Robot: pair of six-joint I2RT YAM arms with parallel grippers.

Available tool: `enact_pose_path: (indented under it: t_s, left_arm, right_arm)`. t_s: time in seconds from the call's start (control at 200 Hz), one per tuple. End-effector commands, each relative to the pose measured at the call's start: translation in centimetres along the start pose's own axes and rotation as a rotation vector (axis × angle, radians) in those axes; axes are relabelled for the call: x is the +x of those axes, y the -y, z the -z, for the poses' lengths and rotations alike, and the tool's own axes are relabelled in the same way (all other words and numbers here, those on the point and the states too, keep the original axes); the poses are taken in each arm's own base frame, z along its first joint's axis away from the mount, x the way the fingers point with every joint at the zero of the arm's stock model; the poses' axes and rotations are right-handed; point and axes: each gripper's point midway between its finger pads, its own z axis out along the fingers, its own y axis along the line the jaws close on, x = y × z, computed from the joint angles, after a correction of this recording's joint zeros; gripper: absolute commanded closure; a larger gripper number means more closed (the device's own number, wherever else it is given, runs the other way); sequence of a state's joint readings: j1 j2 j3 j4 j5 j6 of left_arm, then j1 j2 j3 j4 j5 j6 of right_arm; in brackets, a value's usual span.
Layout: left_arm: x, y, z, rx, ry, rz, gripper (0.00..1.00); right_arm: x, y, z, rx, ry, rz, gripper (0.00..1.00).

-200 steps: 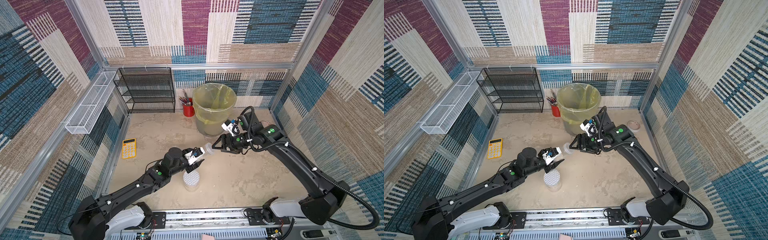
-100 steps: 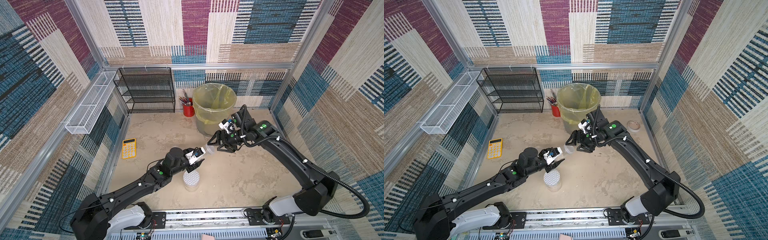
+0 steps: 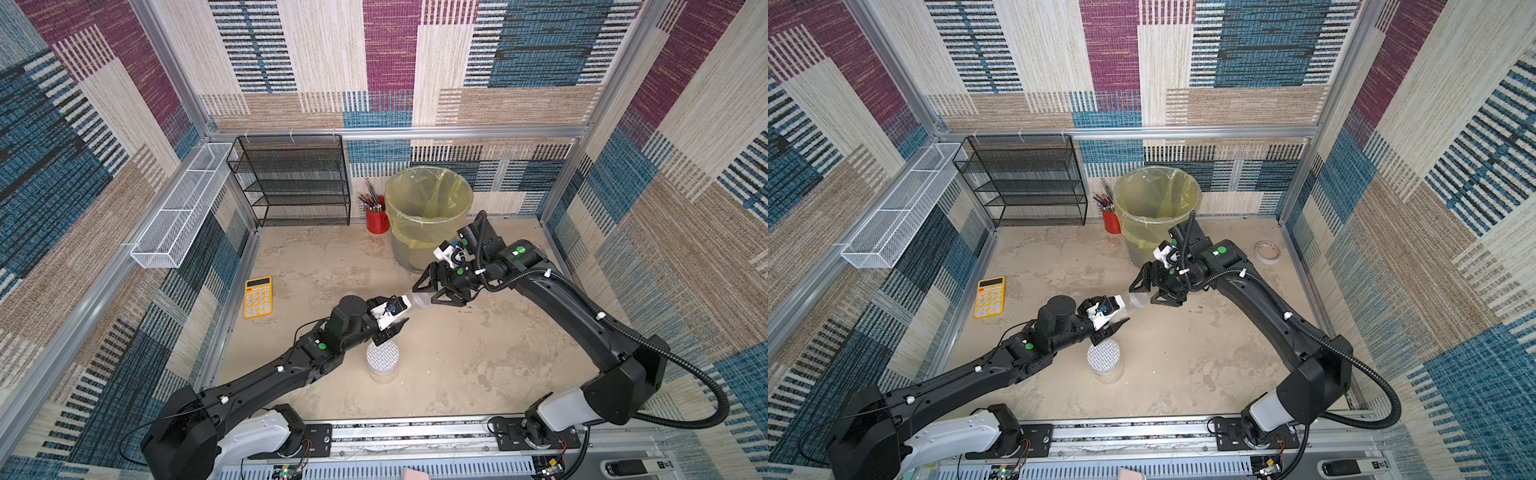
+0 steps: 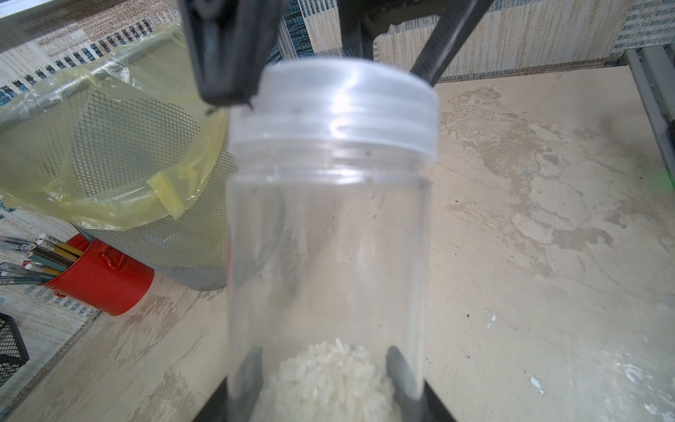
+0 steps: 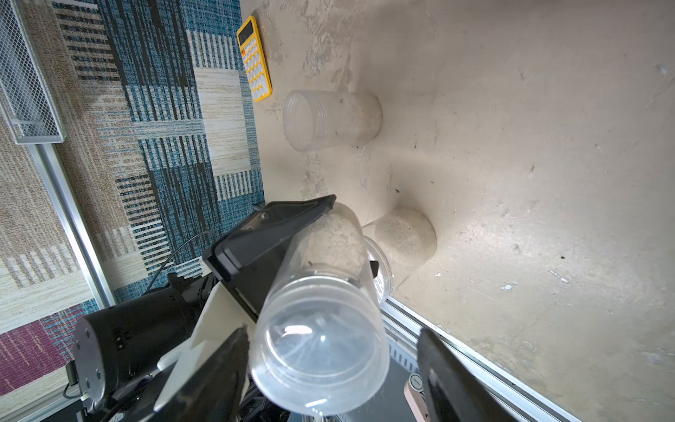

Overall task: Empty moldy rice from jars
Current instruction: Unscrew the lid from the jar.

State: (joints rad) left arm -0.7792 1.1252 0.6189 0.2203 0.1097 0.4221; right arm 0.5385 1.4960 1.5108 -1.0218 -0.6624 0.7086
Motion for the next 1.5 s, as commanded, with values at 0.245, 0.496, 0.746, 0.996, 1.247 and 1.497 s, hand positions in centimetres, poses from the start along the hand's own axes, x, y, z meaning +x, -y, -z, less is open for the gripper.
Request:
enact_pose_path:
  t_s: [0.245,0.496,0.746,0.996,1.247,1.497]
  left_arm:
    - [-0.9,-0.5,0.0,-0.018,0.031,-0.018,1.00]
    - [-1.1,-0.4,0.0,-0.013,0.034,-0.012,1.00]
    - [-1.6,0.2,0.6,0.024,0.071,0.017,1.00]
    - [-2.0,1.3,0.4,0.106,0.085,0.047,1.00]
    - [-2.6,1.3,0.4,0.126,0.079,0.040,1.00]
    - [-2.4,1.2,0.6,0.117,0.069,0.038,1.00]
  right_arm:
    - [-0.4,-1.0,-0.3,-0.014,-0.021,0.052,0.35]
    - [0.2,-0.3,-0.8,-0.015,-0.037,0.083,0.46]
    - [-0.3,-0.9,-1.0,-0.059,-0.005,0.304,0.55]
    - [-0.3,-3.4,-1.2,-0.246,0.065,0.643,0.56]
    - [0.8,-5.9,-0.1,-0.331,-0.001,0.943,0.62]
    - [2.2,-5.6,-0.1,-0.398,-0.055,1.043,0.60]
